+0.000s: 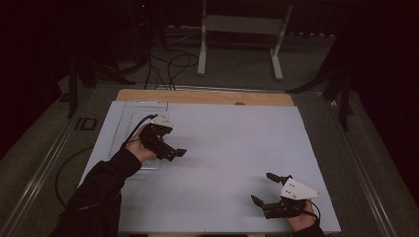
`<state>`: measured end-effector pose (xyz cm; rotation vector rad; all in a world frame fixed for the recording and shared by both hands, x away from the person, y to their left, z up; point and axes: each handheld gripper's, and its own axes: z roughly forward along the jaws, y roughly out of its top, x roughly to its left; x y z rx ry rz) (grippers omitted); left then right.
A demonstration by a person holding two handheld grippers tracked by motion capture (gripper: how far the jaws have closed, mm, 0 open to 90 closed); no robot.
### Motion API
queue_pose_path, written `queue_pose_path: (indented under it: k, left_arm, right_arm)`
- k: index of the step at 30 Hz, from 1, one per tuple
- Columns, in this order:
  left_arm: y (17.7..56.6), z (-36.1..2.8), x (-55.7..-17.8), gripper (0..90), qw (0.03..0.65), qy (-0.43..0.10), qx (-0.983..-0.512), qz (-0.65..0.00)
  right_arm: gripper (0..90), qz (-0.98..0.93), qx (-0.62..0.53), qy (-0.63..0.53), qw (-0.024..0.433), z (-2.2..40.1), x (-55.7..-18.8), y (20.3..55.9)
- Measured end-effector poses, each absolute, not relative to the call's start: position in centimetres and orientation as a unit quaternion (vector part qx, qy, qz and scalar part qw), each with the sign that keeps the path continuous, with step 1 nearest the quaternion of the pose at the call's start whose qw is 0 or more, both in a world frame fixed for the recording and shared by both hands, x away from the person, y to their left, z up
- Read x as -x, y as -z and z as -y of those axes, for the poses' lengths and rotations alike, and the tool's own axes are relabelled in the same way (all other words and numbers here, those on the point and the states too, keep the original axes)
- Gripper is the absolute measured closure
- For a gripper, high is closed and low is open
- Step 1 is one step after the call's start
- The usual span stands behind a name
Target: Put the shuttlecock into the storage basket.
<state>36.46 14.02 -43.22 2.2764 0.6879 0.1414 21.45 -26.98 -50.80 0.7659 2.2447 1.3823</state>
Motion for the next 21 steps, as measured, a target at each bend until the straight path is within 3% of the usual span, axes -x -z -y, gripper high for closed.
queue_pose_path:
  k: [21]
  left_arm:
    - [45.7,-11.2,-34.3,0.1,0.365,-0.037,-0.899,-0.239]
  right_arm:
    - [9.7,-0.801,-0.276,-0.495,0.194,27.0,-21.5,50.8]
